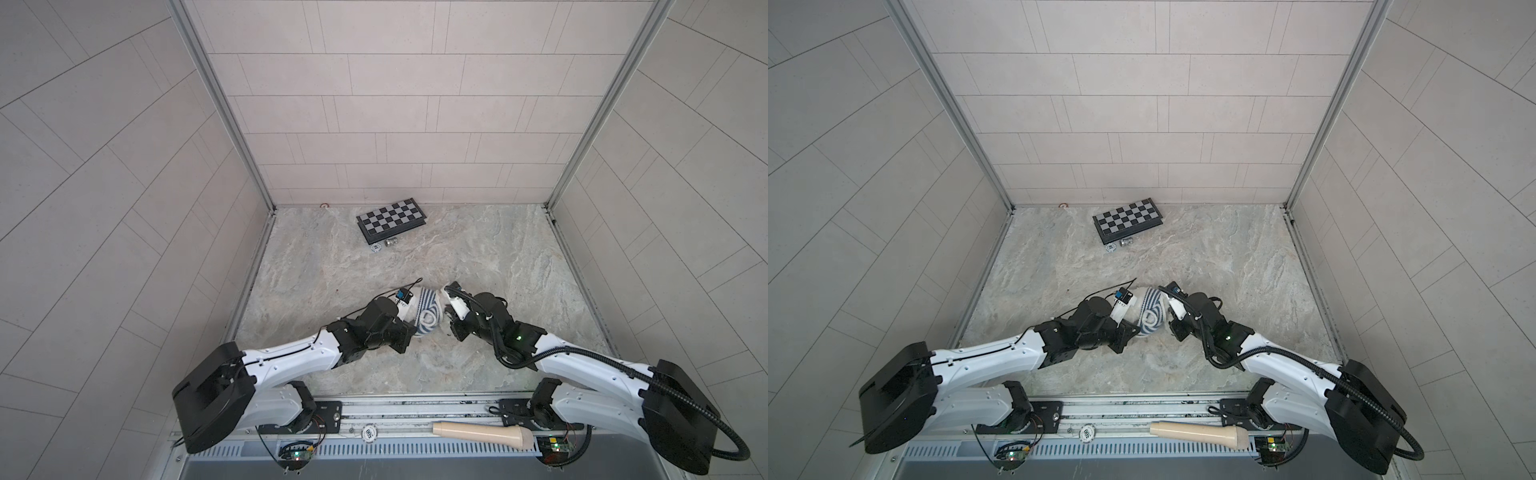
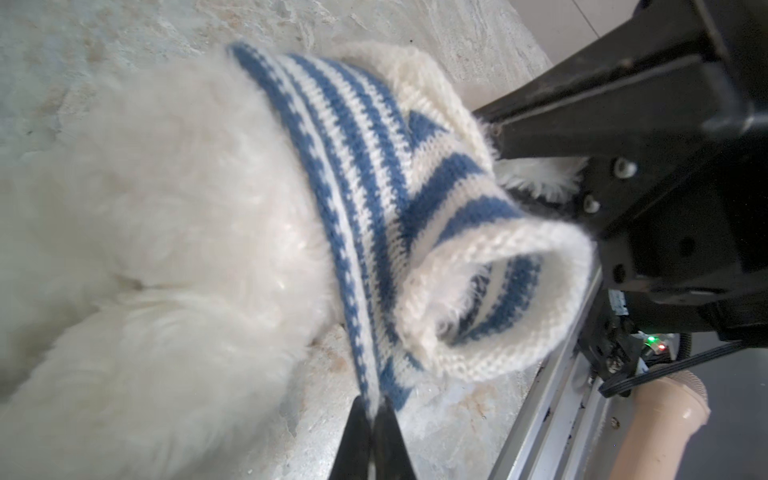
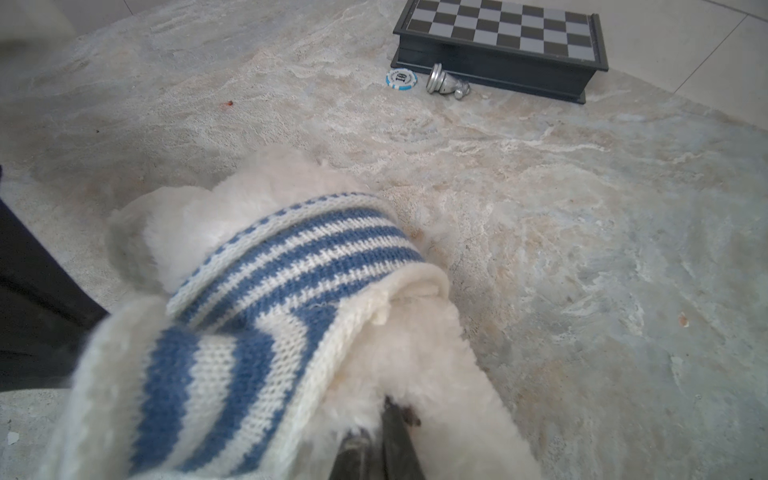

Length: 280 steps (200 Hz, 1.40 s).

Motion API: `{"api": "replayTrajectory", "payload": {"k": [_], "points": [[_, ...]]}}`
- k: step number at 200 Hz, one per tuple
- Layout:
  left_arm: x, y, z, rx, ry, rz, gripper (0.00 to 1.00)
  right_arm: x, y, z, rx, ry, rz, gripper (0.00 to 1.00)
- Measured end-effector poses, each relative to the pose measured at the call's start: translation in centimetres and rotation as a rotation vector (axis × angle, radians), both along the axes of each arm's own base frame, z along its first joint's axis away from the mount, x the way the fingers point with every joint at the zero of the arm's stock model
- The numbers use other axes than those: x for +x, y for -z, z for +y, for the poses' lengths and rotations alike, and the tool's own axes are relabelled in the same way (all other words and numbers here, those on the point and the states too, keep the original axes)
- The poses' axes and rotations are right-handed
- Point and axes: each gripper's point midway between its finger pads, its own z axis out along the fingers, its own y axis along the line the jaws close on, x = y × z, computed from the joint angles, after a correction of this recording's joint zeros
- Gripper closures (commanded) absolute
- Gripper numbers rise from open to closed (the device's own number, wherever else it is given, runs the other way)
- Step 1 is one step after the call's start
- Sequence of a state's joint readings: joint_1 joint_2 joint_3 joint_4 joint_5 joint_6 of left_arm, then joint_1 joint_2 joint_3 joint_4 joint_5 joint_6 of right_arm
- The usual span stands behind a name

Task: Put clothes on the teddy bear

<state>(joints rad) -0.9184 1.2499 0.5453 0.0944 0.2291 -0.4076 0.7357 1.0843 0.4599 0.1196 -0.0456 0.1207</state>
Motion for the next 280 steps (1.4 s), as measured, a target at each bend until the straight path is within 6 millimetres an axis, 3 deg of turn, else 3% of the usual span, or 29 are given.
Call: {"api": "replayTrajectory", "payload": {"k": [54, 139, 207, 280], "points": [[0.7, 1.4, 0.9, 0.045, -0.038, -0.046, 1.0, 0.0, 0.6, -0.2, 0.015, 0.025, 0.04, 1.0], [2.4, 2.3, 0.8, 0.023, -0.074, -0.173, 1.0, 0.1, -0.1, 0.5, 0.073, 0.008, 0.046, 1.0], [1.9, -0.4, 1.1, -0.057, -0.066, -0.227, 0.98, -0.3, -0.6, 1.5, 0.07, -0.062, 0.012, 1.0], [1.6, -2.3, 3.0, -0.046, -0.112, -0.254, 0.69, -2.4, -2.4, 2.9, -0.02, -0.238, -0.139, 1.0]]}}
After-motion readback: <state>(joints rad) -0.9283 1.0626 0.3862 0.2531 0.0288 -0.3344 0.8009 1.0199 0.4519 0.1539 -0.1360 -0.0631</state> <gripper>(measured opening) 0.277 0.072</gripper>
